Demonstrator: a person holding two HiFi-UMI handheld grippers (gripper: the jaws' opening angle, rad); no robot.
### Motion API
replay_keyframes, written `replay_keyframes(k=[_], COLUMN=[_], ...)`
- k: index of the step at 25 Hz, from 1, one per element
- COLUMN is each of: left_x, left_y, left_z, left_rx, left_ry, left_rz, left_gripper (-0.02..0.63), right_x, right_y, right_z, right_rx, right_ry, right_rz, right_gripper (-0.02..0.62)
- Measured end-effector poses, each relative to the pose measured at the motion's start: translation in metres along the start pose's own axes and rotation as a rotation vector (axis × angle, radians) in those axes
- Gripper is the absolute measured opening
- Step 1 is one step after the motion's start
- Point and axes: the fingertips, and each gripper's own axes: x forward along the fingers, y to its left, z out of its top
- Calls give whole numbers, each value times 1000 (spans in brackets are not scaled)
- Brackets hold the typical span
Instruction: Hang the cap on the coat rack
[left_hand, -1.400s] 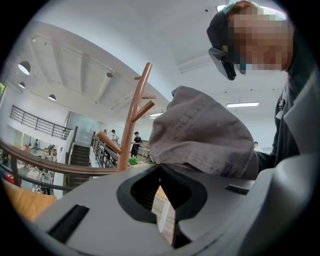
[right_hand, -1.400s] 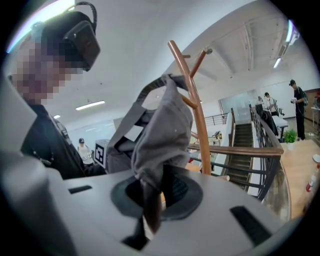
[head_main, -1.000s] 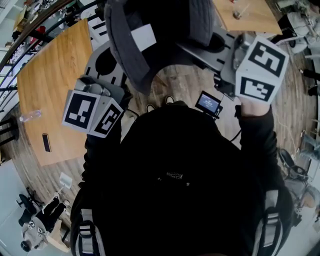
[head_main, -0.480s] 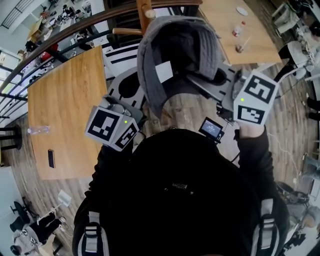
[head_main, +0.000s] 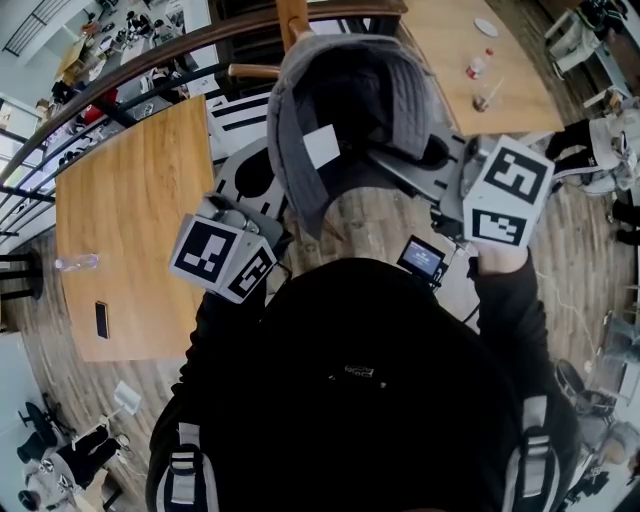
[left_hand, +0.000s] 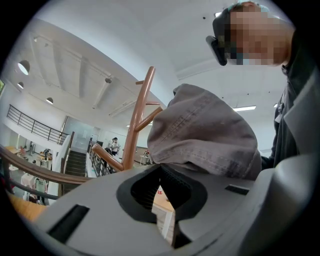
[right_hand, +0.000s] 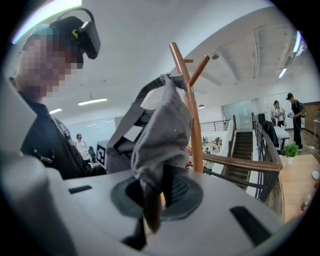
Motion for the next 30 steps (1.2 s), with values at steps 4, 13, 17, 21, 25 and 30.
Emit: replay_keyframes(k=[4,13,17,21,25,30], left_x=[1,10,16,21,25,25], left_y=[7,23,28,32,34,43], left_z=[1,1,-3,-3,-4,-4], left_rx=[-4,-16,-21,-24,-24,-32], left_ry=[-1,3,5,7,5,10], left_rz=[6,5,3,1,-3,8], left_gripper=[8,8,8,8,8,8], right_x=[5,17,22,25,26,34], right_y=[-3,-16,-23,-28,-33,-37], right_z=[3,6,6,6,4,7], right_rx=[0,8,5,14,24,23], right_ry=[3,14,16,20,16,25], right_rz=[3,12,8,12,23,28], right_gripper=[14,14,14,14,14,14])
